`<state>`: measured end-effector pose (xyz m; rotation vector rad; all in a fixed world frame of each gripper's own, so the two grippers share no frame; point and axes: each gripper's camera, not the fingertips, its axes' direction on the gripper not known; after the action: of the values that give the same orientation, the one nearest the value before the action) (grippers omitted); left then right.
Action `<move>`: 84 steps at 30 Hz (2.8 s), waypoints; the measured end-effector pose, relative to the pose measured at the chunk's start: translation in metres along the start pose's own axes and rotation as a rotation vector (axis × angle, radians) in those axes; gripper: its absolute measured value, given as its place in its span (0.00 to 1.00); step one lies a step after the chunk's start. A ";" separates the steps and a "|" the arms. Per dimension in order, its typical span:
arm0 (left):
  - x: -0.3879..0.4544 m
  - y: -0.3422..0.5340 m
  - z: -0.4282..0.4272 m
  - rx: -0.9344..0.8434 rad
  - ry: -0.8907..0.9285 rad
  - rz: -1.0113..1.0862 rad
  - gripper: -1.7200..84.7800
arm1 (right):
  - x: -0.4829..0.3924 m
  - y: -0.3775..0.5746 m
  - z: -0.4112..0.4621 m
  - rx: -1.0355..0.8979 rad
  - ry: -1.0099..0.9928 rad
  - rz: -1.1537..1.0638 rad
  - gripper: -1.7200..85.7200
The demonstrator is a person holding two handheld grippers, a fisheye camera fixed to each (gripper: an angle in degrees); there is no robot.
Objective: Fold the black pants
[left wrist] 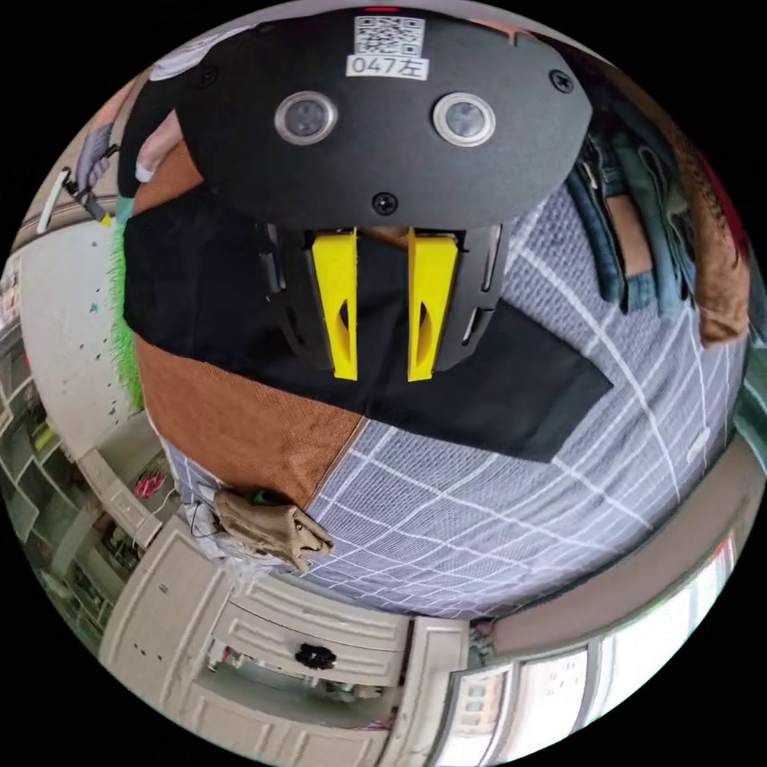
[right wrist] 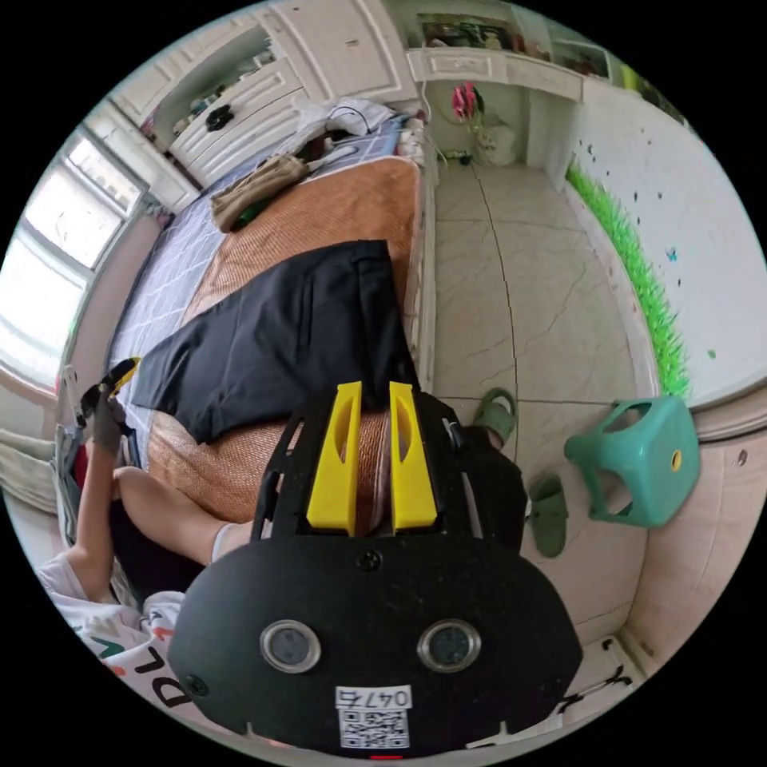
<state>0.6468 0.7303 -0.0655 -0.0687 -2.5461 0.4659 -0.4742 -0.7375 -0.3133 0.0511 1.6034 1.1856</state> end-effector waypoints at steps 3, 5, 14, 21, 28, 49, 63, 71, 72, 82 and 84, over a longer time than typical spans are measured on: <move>0.018 0.022 0.039 -0.084 -0.048 0.039 0.13 | 0.017 -0.004 0.009 -0.047 -0.133 0.074 0.06; 0.023 0.035 0.059 -0.127 0.000 0.025 0.13 | 0.023 -0.008 0.017 -0.080 -0.221 0.108 0.07; 0.054 0.082 0.108 -0.145 0.085 -0.024 0.13 | 0.052 -0.021 0.035 -0.118 -0.501 0.305 0.09; 0.092 0.119 0.147 -0.175 0.105 -0.030 0.13 | 0.069 -0.039 0.045 -0.074 -0.574 0.434 0.06; 0.125 0.150 0.185 -0.209 0.112 -0.041 0.13 | 0.059 -0.057 0.045 -0.068 -0.551 0.413 0.04; 0.203 0.243 0.280 -0.299 0.098 -0.001 0.13 | -0.074 -0.102 -0.009 0.146 -0.183 -0.104 0.10; 0.152 0.316 0.298 -0.186 0.284 -0.109 0.17 | -0.190 -0.243 0.096 -0.135 -0.027 -0.751 0.11; 0.080 0.355 0.289 -0.079 0.367 -0.300 0.18 | -0.216 -0.202 0.058 -0.090 -0.113 -0.889 0.01; 0.062 0.363 0.290 -0.063 0.408 -0.359 0.18 | -0.219 -0.181 0.042 -0.066 -0.143 -0.927 0.01; -0.028 0.406 0.284 0.055 0.542 -0.682 0.19 | -0.230 -0.023 -0.013 -0.258 -0.286 -1.108 0.01; -0.032 0.403 0.286 0.038 0.534 -0.723 0.16 | -0.232 -0.008 -0.011 -0.318 -0.277 -1.120 0.01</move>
<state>0.5059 1.0148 -0.4457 0.6339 -1.8630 0.1690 -0.3833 -0.8811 -0.1542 -0.7590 0.9079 0.4817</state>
